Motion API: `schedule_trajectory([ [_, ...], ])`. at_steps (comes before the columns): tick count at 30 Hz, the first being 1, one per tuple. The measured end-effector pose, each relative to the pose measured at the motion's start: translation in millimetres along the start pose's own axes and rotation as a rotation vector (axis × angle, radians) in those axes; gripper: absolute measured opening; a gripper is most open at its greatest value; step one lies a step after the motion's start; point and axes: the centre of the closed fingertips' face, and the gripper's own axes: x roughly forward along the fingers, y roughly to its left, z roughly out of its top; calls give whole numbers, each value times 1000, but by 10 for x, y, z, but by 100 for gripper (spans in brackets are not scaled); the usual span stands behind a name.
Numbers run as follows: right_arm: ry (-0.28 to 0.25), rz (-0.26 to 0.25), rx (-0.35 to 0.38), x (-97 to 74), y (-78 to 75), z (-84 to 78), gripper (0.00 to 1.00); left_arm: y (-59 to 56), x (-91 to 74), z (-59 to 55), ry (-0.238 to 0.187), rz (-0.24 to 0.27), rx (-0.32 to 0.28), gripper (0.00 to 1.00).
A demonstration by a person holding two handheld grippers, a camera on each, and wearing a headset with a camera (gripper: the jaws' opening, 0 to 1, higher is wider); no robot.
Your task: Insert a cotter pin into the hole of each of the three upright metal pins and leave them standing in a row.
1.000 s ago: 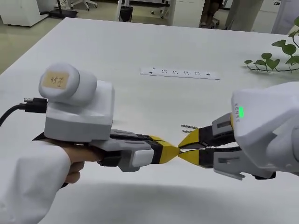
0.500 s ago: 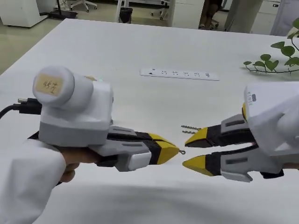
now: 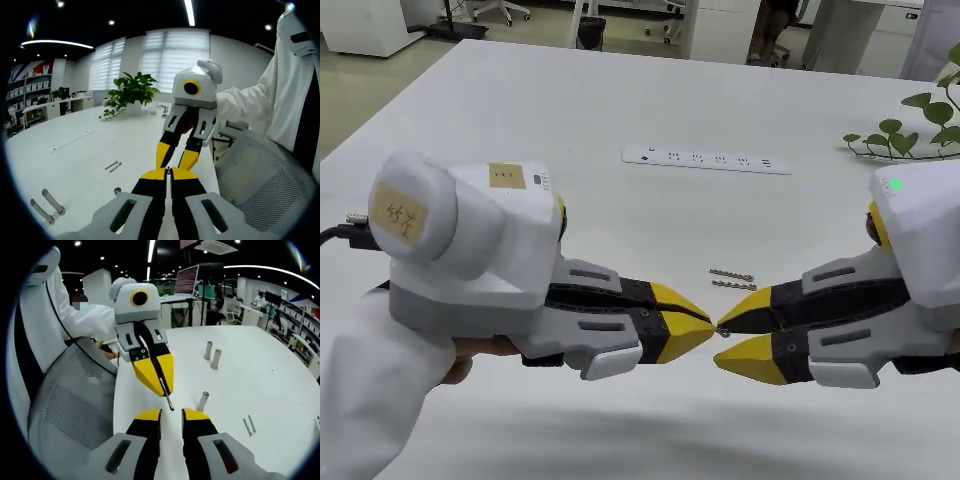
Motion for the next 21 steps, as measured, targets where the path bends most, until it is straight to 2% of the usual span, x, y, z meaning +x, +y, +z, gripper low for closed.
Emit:
schedule_trajectory([
  [11, 15, 25, -13, 30, 74, -38, 2, -100, 2, -27, 7, -52, 20, 0],
  [21, 20, 64, -10, 30, 129, -52, 0, -118, 7, -58, 21, -71, 32, 0],
])
